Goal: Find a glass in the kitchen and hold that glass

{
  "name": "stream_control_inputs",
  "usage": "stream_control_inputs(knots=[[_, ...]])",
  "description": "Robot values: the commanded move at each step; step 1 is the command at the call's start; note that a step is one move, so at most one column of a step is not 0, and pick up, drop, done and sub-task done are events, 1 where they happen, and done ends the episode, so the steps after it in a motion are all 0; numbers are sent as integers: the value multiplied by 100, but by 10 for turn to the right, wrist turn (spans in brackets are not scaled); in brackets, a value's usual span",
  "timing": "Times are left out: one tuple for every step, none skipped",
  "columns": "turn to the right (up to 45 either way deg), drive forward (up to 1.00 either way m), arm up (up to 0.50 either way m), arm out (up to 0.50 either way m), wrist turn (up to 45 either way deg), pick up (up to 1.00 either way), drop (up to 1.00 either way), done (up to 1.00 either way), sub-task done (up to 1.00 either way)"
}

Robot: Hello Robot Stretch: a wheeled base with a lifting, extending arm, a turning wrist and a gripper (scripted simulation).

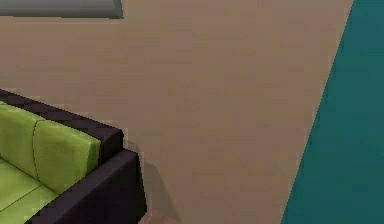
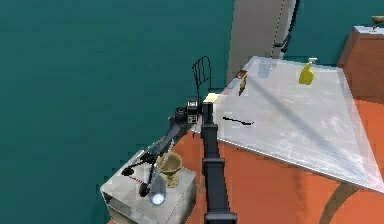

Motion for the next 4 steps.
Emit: stream_control_inputs(knots=[[0, 0, 0, 0, 450, 0, 0, 0, 0], [0, 0, 0, 0, 450, 0, 0, 0, 0], [0, 0, 0, 0, 150, 0, 0, 0, 0], [0, 0, -30, 0, 0, 0, 0, 0, 0]])
